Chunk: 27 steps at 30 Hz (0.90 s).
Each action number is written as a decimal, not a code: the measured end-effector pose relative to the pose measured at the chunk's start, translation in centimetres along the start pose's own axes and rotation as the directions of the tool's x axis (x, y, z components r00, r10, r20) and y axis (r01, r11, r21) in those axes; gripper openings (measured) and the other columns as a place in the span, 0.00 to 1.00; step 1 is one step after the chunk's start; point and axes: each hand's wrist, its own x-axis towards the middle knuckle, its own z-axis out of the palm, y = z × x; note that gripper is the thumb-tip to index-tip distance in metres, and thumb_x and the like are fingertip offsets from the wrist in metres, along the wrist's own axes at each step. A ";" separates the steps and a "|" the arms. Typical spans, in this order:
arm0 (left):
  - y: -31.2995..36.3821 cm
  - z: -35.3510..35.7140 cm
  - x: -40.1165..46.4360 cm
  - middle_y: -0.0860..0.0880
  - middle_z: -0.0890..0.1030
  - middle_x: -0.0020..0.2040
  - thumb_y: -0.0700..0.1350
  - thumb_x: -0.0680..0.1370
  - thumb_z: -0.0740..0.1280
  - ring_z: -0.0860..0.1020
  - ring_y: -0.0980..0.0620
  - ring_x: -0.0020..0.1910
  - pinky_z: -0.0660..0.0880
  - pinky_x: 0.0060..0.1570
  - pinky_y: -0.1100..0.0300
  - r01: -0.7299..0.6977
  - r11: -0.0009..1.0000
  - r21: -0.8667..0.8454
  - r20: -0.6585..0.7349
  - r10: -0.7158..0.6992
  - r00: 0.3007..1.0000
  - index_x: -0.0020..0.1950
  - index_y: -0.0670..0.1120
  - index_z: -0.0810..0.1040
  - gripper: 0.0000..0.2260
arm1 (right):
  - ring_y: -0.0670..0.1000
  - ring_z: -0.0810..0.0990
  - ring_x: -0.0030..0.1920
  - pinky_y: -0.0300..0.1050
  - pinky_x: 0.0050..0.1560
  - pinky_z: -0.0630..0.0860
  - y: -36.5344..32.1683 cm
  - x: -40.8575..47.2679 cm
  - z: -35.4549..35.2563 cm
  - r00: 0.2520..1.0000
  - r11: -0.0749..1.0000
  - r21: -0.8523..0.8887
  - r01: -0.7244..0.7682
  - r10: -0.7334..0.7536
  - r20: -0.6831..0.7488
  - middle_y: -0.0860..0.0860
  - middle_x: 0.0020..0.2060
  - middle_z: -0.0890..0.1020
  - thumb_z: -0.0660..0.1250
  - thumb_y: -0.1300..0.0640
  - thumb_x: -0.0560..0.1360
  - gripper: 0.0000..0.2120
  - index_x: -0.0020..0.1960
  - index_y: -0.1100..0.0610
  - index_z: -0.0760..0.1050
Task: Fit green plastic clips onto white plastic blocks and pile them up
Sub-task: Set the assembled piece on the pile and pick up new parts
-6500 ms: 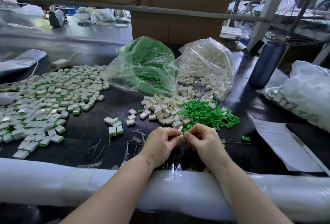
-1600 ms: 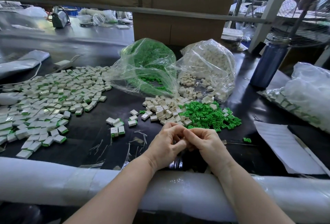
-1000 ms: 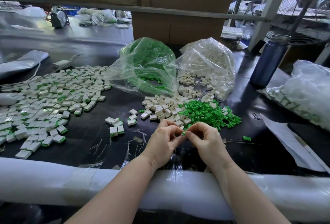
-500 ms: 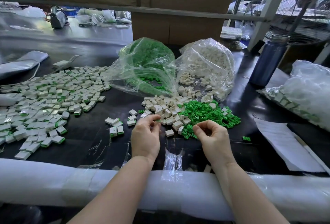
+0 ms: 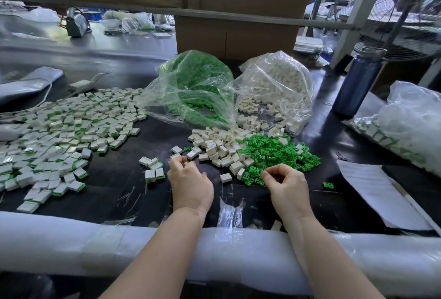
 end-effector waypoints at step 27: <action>0.7 -0.1 -1.2 0.55 0.80 0.42 0.42 0.74 0.70 0.79 0.53 0.46 0.75 0.53 0.58 -0.289 0.945 -0.154 0.226 0.318 0.921 0.46 0.51 0.78 0.05 | 0.54 0.77 0.50 0.44 0.53 0.72 -0.7 -0.4 0.5 0.999 0.904 -0.427 0.021 -0.009 0.031 0.53 0.48 0.78 0.70 0.58 0.73 0.06 0.48 0.58 0.80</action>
